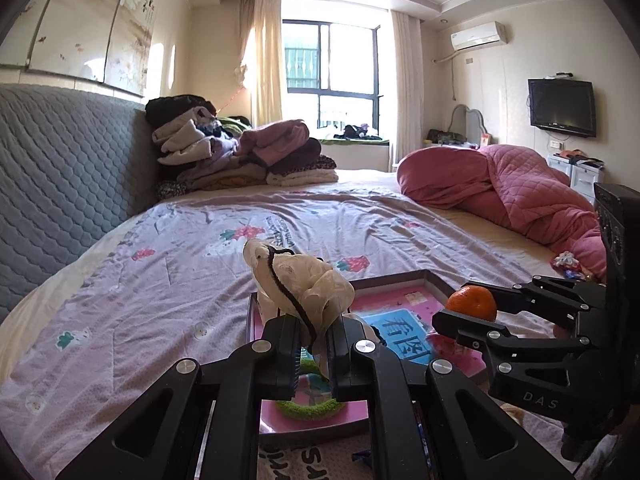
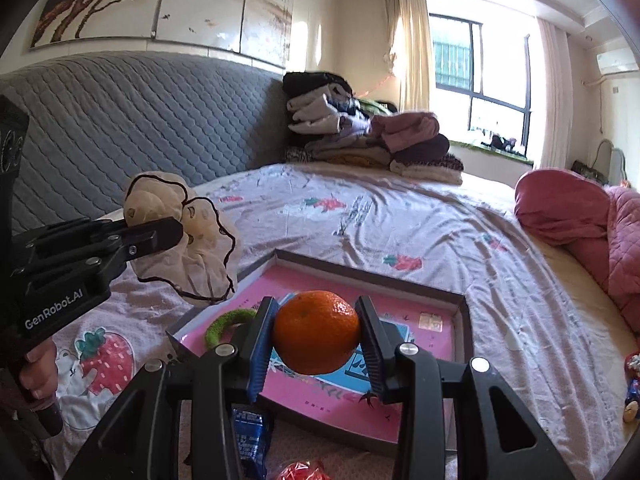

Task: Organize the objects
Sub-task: 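Carry the pouch and orange over the pink book tray with both grippers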

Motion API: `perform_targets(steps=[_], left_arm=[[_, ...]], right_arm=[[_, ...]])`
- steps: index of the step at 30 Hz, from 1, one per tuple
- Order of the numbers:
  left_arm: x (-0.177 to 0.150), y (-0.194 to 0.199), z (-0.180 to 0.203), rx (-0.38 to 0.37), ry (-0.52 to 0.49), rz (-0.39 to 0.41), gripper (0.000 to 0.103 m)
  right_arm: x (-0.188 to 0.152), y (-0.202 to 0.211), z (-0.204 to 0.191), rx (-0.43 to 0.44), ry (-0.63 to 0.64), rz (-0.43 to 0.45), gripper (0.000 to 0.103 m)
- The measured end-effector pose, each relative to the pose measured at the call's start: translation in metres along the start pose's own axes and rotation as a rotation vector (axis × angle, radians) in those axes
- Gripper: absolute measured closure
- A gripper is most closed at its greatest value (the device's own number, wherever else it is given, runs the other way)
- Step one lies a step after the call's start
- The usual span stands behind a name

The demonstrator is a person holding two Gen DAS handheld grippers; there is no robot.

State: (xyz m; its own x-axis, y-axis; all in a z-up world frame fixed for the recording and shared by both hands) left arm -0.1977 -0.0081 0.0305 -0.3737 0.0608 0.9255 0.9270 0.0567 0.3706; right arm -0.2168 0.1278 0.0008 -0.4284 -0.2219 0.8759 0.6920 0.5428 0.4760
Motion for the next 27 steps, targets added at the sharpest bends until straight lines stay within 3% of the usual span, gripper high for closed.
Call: perform_targets(steps=[8, 27], left_arm=[[-0.006, -0.026, -0.002, -0.003, 0.014, -0.046, 0.093], [-0.027, -0.059, 0.008, -0.008, -0.022, -0.126, 0.093]], right_arm=[[-0.002, -0.02, 0.02, 0.029, -0.043, -0.048, 0.063], [-0.029, -0.061, 0.026, 0.055, -0.025, -0.231, 0.063]])
Point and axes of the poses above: each gripper's, at about its wrist camera, not at the fingertips, and y roughly against the way its jaws point, z to its right, x to its top, the point moved 5 cm from there along -y, roughly the way its jaws point, and after that the axes turned 13 degrees about x, right-handed, at the moved point
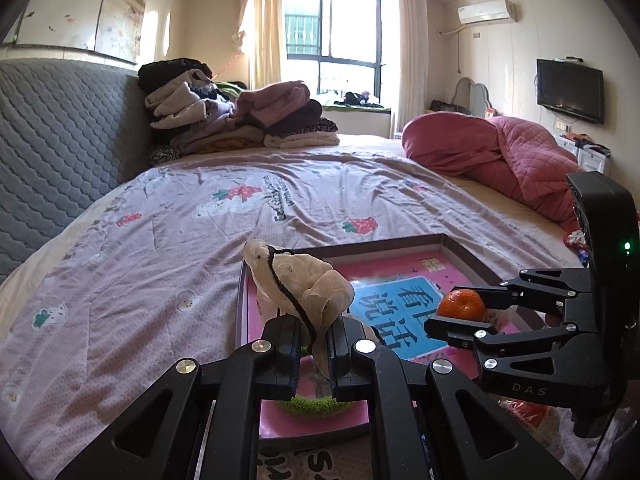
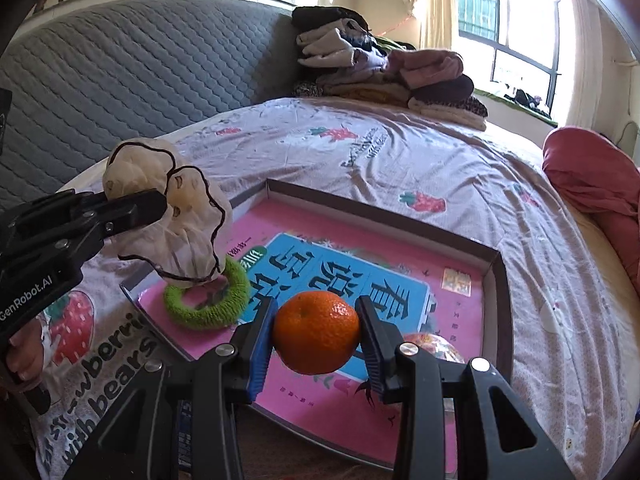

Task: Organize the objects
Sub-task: 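Carry the pouch and orange over the pink book tray with both grippers, then lower the orange into the tray and open the right gripper while the left releases the pouch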

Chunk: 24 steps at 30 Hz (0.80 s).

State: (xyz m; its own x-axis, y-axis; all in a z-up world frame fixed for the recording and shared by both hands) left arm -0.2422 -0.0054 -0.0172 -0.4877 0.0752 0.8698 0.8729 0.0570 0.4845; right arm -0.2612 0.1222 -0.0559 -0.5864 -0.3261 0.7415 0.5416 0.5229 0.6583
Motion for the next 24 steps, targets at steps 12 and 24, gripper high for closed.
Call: perform_targets(steps=[12, 24], left_arm=[[-0.011, -0.009, 0.007, -0.003, -0.028, -0.046, 0.093], [-0.026, -0.028, 0.006, -0.007, -0.025, -0.128, 0.093]], right_arm=[[-0.004, -0.007, 0.003, 0.004, -0.012, -0.042, 0.063], [-0.014, -0.018, 0.01, -0.009, -0.046, -0.113, 0.063]])
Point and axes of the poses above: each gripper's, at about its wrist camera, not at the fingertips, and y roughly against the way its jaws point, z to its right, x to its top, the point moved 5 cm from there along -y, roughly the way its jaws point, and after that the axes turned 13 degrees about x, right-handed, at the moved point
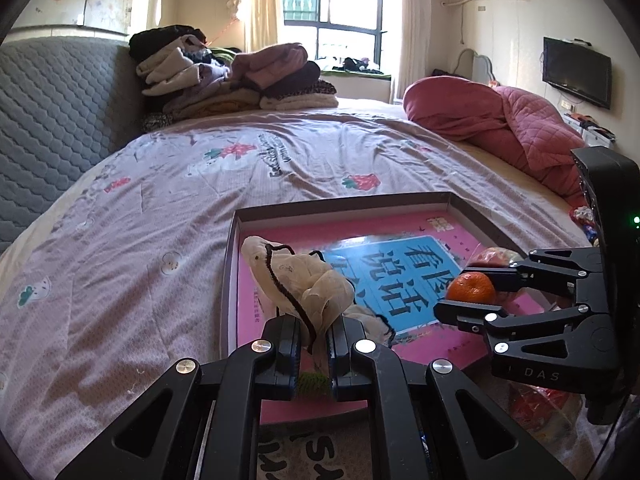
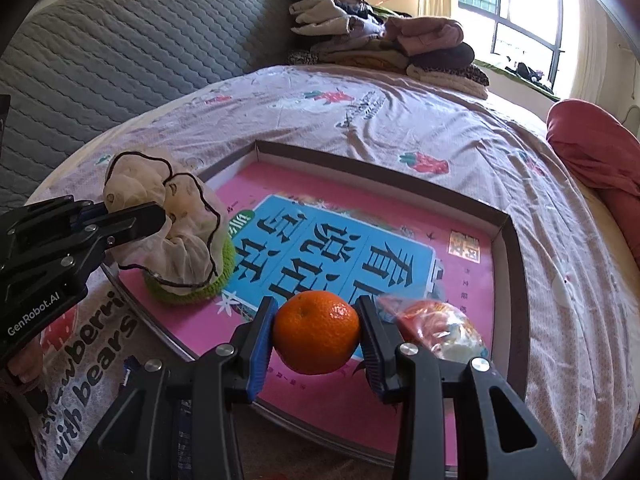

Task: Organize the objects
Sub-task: 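Lower the orange into the tray and open the right gripper while the left releases the pouch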

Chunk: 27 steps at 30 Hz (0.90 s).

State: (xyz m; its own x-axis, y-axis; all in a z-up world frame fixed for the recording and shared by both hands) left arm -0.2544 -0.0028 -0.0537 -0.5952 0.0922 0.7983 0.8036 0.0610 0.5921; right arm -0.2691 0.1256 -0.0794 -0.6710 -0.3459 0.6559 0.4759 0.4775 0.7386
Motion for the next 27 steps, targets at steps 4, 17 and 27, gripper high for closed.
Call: perform_targets(steps=[4, 17, 27], left_arm=[[-0.003, -0.006, 0.001, 0.001, -0.006, -0.024, 0.093], [-0.013, -0.02, 0.01, -0.03, -0.067, -0.086, 0.092], [-0.013, -0.023, 0.011, -0.06, -0.073, -0.133, 0.08]], right_arm=[[-0.001, -0.002, 0.002, -0.002, -0.006, -0.013, 0.063], [-0.009, -0.011, 0.008, -0.017, -0.021, -0.066, 0.063], [-0.01, -0.011, 0.01, -0.007, -0.047, -0.07, 0.062]])
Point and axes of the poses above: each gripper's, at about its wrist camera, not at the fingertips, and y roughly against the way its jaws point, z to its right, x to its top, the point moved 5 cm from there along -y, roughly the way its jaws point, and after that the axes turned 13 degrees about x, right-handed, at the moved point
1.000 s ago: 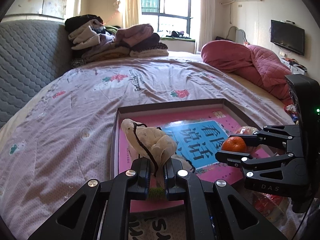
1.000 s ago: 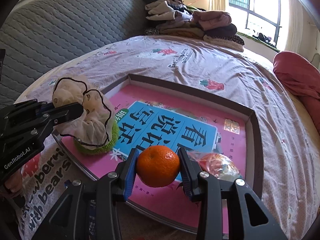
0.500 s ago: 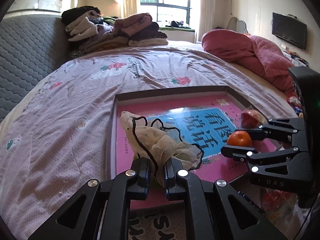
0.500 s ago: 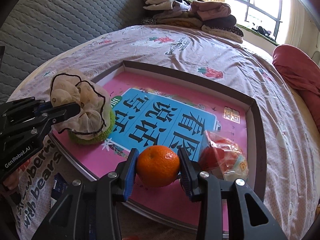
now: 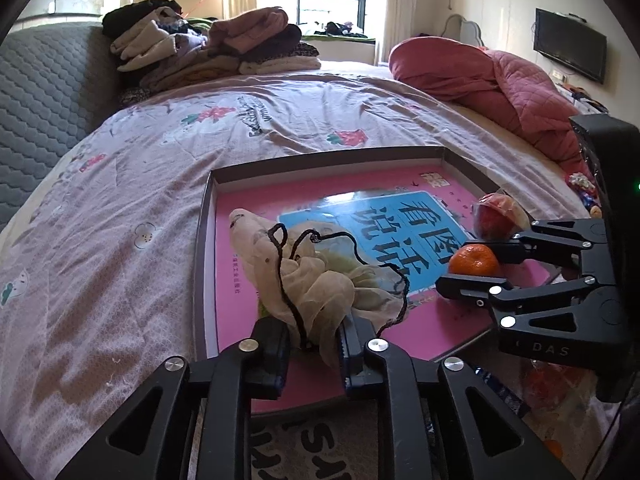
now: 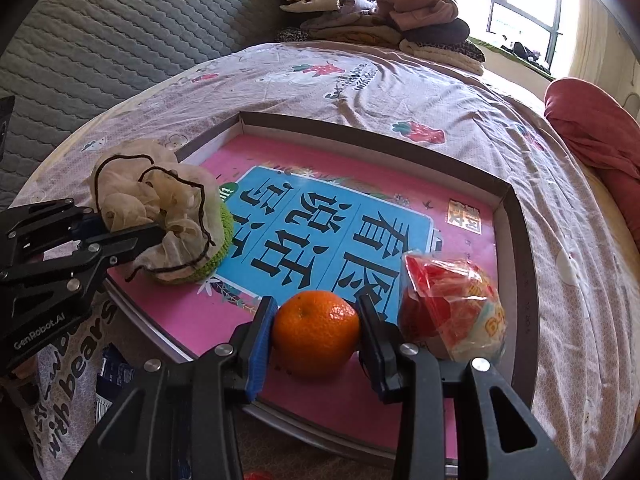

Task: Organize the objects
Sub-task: 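Lower the orange into the tray and open the right gripper while the left releases the pouch, then withdraw both grippers up and away from the tray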

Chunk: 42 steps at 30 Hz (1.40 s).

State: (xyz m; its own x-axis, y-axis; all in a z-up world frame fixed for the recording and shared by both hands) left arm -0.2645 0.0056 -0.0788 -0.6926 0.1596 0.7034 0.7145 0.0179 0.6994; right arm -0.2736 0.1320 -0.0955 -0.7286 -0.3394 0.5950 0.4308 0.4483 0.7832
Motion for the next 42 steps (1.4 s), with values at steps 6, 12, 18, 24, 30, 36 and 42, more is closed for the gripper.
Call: perform_targets(steps=[6, 12, 18, 24, 30, 36, 42], left_arm=[[0.001, 0.002, -0.003, -0.042, 0.037, -0.068, 0.067], [0.0, 0.003, -0.005, -0.028, 0.019, -0.11, 0.049], [-0.005, 0.009, -0.01, -0.003, 0.016, -0.164, 0.044], [-0.005, 0.014, -0.018, 0.019, 0.032, -0.167, 0.044], [0.002, 0.026, -0.024, 0.018, 0.059, -0.121, 0.043], [0.008, 0.035, -0.026, 0.028, 0.068, -0.081, 0.043], [0.013, 0.041, -0.026, 0.023, 0.077, -0.06, 0.042]], right_arm=[[0.0, 0.0, 0.004, 0.015, -0.038, -0.006, 0.062], [-0.001, 0.001, 0.005, 0.025, -0.057, -0.01, 0.059], [0.002, 0.006, 0.002, 0.024, -0.04, 0.003, 0.055], [0.005, 0.012, -0.003, 0.021, -0.021, 0.012, 0.054], [0.008, 0.018, -0.007, 0.019, -0.013, 0.027, 0.052], [0.011, 0.026, -0.012, 0.02, -0.003, 0.046, 0.052], [0.016, 0.038, -0.014, 0.021, 0.002, 0.075, 0.052]])
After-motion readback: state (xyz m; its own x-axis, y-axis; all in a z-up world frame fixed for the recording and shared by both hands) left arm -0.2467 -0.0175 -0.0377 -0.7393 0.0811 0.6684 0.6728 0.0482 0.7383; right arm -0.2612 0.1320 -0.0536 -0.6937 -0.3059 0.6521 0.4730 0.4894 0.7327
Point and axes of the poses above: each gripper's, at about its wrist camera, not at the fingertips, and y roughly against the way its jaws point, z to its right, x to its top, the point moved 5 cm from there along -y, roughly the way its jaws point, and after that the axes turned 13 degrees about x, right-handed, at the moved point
